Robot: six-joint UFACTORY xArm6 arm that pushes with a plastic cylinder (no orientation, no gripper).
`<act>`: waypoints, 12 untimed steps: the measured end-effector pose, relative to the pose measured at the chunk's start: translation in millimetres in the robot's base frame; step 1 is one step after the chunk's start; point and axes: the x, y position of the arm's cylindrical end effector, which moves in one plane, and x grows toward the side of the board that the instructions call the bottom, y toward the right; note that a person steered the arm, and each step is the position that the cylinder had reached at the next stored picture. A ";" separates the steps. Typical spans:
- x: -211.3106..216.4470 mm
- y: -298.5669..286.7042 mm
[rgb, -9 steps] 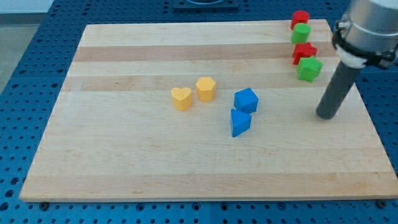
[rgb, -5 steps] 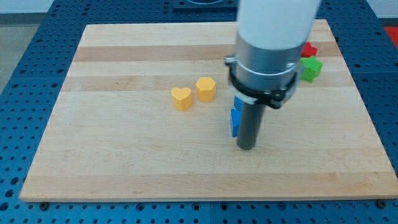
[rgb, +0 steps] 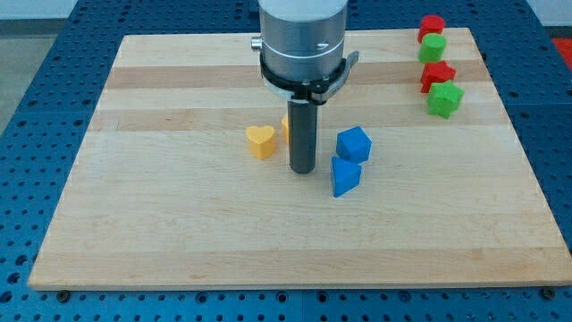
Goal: Place the blue cube below the green star
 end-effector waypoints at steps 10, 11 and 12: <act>-40.3 89.1; -41.1 92.9; -45.9 93.1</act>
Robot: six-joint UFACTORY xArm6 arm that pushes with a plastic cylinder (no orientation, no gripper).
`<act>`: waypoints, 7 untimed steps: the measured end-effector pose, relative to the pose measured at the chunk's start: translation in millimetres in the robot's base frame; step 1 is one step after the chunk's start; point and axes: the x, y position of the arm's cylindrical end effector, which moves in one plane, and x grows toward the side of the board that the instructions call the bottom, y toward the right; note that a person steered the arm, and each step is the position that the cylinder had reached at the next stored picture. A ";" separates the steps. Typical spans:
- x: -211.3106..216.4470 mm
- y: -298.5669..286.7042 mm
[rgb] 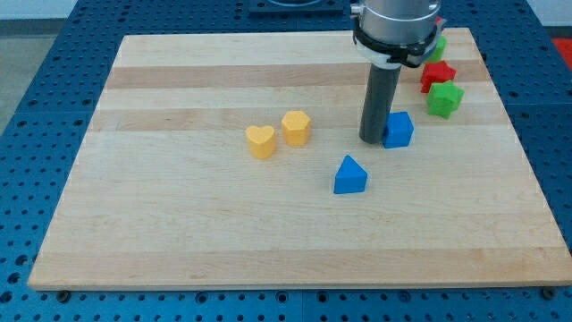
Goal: Place the blue cube below the green star
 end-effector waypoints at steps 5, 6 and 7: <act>-17.0 48.2; -17.6 58.8; -17.6 66.7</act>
